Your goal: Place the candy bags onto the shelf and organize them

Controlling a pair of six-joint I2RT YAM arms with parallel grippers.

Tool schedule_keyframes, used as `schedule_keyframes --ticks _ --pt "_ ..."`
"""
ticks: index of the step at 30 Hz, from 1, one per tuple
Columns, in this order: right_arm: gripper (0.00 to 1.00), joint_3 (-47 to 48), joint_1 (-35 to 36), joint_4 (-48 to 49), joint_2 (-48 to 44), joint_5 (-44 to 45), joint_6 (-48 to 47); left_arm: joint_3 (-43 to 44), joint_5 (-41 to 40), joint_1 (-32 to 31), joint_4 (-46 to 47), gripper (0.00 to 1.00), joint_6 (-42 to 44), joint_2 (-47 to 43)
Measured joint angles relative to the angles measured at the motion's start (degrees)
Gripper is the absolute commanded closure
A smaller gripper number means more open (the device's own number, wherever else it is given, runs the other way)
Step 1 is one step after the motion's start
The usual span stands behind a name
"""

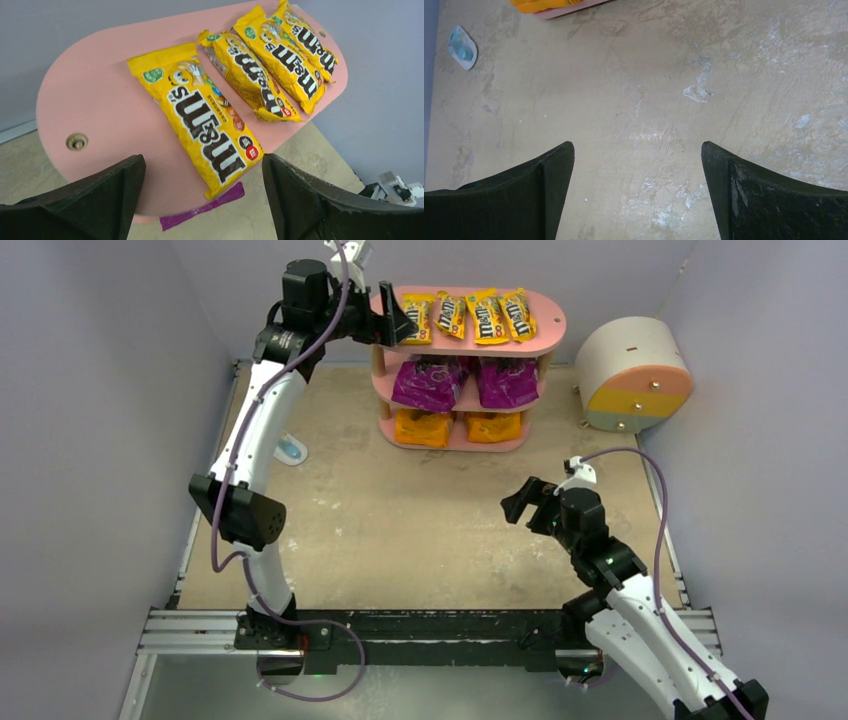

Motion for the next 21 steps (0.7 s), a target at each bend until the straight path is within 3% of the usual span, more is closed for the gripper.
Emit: schedule_keyframes --ticks 4,14,17,21 --pt "0.02 0.11 0.00 -0.04 -1.14 1.03 -0.15 -8.13 -2.62 0.00 0.98 0.07 -0.02 -6.36" --pt "0.02 0.22 0.00 -0.28 -4.55 8.22 -0.92 -64.89 -18.67 -0.02 15.45 0.04 -6.95 -52.63" --pt "0.02 0.22 0.00 -0.70 -5.75 10.54 -0.37 -78.01 -23.39 -0.07 17.86 0.03 -9.25 -60.33" --pt "0.02 0.22 0.00 -2.54 -7.65 14.03 0.94 -91.45 -29.11 -0.07 17.81 0.02 -11.52 -63.52"
